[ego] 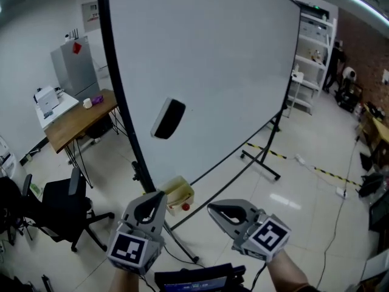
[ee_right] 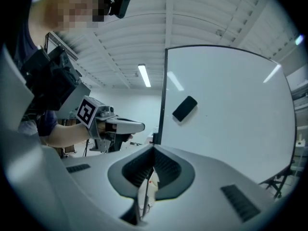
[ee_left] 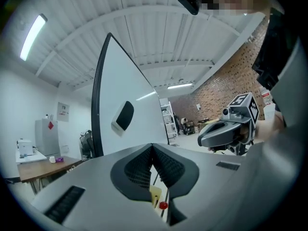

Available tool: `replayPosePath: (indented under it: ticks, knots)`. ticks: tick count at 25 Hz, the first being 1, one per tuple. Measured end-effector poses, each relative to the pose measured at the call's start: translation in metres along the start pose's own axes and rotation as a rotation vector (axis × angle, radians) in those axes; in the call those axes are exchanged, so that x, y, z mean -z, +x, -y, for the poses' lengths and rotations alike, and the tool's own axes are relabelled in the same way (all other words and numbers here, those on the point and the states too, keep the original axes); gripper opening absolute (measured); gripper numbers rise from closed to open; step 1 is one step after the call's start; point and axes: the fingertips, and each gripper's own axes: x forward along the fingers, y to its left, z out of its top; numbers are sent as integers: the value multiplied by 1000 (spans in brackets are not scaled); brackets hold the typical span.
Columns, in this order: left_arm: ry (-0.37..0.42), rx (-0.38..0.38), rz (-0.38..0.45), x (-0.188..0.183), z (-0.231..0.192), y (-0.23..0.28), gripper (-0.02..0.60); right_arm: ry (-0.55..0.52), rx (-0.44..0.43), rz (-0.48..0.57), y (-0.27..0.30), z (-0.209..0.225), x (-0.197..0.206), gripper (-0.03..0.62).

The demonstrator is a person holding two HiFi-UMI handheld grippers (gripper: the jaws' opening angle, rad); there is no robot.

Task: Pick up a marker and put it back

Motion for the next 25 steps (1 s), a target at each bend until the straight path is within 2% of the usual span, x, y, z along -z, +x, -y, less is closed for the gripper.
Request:
replayPosePath:
  ticks: [7,10,13,19,25]
  knots:
    - [9,11,7,-26,99,26,0,-13,-26,-12,-94,6,11,12]
    - [19,7,-14,-28,140,22,0,-20,-59,-23,-126,-5,19,12]
    - [43,-30,-44,-31,168,6,0,15,-111,-7,-148,-17,23,12]
    - [28,-125,-102,-26,183,-32,0,48,-210,28,-158,-41,20,12]
    - [38,-160,-123,-20,182,-80,0,42,-293,29,-144,-87,8,12]
